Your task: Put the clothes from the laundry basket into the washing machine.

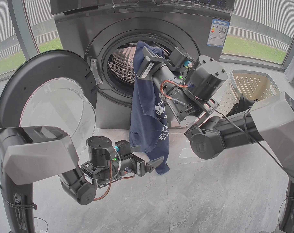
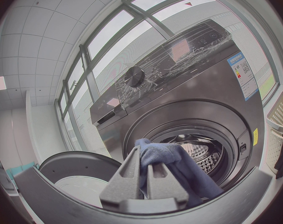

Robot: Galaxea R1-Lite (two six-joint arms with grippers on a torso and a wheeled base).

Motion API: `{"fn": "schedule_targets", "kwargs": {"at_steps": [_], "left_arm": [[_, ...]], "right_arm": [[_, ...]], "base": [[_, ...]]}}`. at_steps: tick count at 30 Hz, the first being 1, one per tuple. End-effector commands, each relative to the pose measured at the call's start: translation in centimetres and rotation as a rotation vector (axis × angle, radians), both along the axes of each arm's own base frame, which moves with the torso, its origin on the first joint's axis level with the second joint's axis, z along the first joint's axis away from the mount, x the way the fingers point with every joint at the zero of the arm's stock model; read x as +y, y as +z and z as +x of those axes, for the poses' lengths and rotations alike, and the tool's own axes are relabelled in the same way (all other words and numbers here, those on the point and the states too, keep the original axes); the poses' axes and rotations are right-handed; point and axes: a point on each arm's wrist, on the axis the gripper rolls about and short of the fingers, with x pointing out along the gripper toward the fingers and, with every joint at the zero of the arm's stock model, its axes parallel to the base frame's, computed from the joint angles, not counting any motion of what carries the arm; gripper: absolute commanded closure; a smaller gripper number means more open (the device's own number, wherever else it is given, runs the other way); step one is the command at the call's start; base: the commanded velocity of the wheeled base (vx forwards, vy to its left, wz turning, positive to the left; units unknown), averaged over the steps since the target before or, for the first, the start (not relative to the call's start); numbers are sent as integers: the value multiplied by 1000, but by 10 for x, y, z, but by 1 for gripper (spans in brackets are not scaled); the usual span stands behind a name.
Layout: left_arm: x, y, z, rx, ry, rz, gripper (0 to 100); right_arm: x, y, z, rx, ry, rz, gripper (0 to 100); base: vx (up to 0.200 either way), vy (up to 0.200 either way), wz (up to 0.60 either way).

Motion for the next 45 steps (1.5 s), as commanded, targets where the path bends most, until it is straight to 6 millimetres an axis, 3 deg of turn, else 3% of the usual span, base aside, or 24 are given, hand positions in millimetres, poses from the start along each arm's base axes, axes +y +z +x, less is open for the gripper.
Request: {"fn": "schedule_targets", "kwargs": {"at_steps": [1, 19, 27, 45], "left_arm": [[-16, -27, 10, 25, -7, 16, 0], [-52, -35, 72, -78, 113, -67, 0], [-51, -37, 93, -128, 231, -91, 0], [-32, -35, 105, -148, 355, -92, 0]], "right_arm": [[2, 5, -5, -13, 2, 21, 100], [0, 11, -6, -39, 1, 56, 100], [-1, 10, -6, -49, -1, 64, 100], [-3, 8, -3, -52, -8, 67, 100]], "base": [[0, 0, 0], [0, 0, 0], [0, 0, 0], [0, 0, 0]]}}
